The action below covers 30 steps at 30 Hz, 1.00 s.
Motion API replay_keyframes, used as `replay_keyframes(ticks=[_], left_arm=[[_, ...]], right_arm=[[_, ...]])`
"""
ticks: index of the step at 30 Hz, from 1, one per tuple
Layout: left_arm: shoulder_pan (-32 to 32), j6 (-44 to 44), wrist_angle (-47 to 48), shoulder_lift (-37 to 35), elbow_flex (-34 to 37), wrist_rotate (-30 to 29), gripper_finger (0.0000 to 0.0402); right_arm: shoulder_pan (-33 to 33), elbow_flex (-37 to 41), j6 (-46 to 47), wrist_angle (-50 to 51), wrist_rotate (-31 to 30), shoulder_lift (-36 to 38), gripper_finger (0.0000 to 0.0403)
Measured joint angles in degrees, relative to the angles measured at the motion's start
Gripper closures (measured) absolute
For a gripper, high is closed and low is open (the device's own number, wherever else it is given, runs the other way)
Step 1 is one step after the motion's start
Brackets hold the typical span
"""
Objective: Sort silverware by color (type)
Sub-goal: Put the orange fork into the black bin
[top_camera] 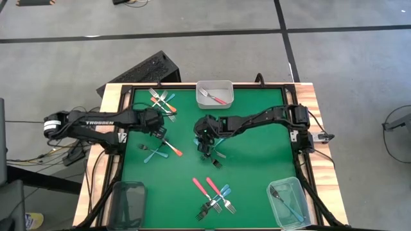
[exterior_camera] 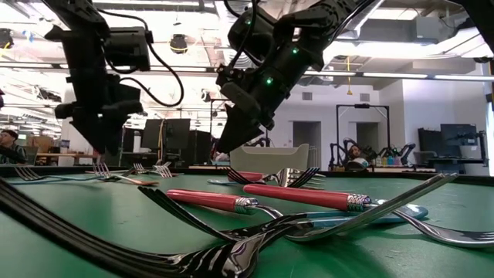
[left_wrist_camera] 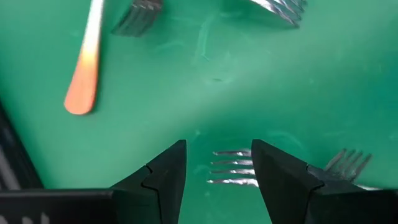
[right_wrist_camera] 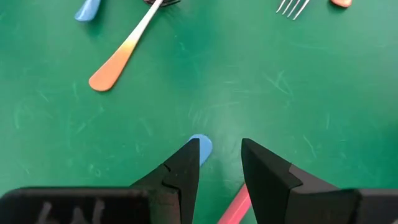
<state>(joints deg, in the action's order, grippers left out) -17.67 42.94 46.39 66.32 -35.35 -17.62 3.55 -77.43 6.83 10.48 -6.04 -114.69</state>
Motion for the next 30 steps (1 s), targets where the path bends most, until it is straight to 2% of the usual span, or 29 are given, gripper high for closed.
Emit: replay_keyframes(ticks=[9, 13, 19, 23, 30], left_arm=[[-5.38, -5.20, -5.46, 0.00, 4.11, 7.87, 0.0232], [-6.28, -6.49, -7.88, 0.00, 5.76, 10.27, 0.0232], [-7.04, -9.63, -12.16, 0.00, 7.22, 16.83, 0.0243], [-7.71, -11.05, -14.09, 0.00, 8.64, 19.18, 0.0275], [-8.09, -12.26, -15.44, -0.22, 9.46, 22.04, 0.0370]], right_arm=[[-0.22, -0.04, -0.26, 0.70, 0.00, 0.00, 0.0259], [-0.20, -0.04, -0.28, 2.22, 0.00, 0.00, 0.0259], [-0.37, -0.04, -0.26, 2.56, 0.00, 0.00, 0.0259], [-0.71, -0.04, -0.25, 2.58, 0.02, 0.00, 0.0259], [-1.43, -0.04, 0.24, 2.87, 0.02, 0.00, 0.0259]])
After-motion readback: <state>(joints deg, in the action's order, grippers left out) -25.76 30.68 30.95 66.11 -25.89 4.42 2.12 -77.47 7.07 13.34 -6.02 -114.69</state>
